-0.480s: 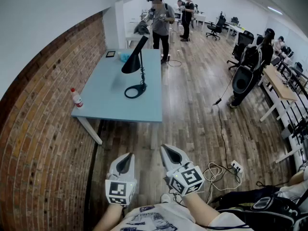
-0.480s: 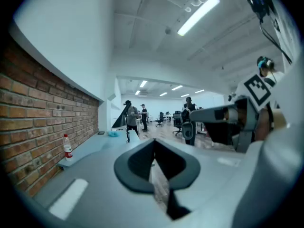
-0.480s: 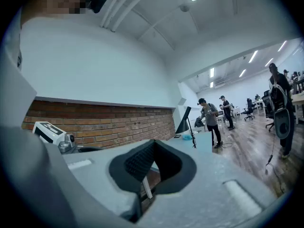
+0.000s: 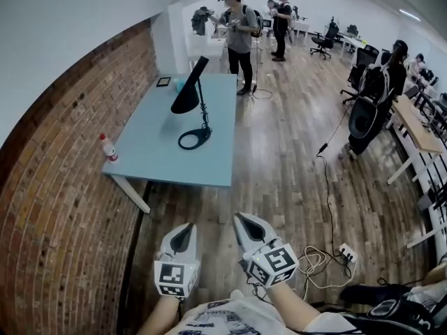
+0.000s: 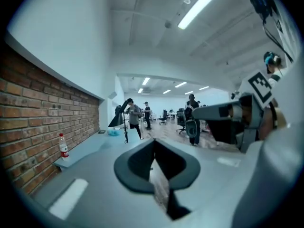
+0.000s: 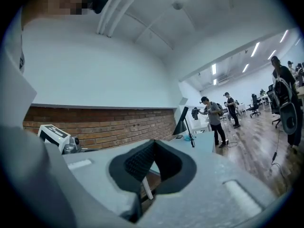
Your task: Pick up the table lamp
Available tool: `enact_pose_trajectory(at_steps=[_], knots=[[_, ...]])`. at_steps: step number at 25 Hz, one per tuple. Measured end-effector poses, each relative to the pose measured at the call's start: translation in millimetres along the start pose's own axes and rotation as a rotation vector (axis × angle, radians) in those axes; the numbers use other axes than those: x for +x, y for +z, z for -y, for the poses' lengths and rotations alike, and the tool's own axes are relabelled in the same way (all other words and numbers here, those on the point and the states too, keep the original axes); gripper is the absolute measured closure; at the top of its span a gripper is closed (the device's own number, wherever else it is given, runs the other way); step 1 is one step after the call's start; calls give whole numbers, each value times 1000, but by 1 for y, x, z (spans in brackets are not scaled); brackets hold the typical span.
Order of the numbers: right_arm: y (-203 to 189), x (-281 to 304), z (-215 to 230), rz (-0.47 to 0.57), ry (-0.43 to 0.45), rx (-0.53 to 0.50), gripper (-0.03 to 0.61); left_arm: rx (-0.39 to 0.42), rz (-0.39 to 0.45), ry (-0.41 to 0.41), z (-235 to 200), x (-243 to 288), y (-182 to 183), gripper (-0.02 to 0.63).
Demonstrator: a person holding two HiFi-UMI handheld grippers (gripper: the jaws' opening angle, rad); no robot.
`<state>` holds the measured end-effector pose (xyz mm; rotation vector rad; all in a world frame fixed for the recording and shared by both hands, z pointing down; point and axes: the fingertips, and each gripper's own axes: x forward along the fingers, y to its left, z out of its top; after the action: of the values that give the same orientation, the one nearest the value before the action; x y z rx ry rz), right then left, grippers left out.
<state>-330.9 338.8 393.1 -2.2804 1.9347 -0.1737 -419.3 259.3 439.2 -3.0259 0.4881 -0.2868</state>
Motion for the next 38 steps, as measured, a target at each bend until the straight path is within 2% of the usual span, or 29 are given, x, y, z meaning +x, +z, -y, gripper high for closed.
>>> enact_pose_trajectory(at_steps=[10,18,21,31,38], knots=[[0,-4,57,4,4,21,580,17,-32,-3,30,46,-4,621],[-9,22,94,-26,-13,50,580,15,-45,-31,25,96,-5,621],[-8,44,114,-33,-23,35,580,30,-35,-31,14,124,-3,621],[5,162,166,-53,-20,14,580,12,-27,-60,-57,234,12,621],[15,229,192,-74,-21,7,580,-16,-27,-73,-100,292,18,621]])
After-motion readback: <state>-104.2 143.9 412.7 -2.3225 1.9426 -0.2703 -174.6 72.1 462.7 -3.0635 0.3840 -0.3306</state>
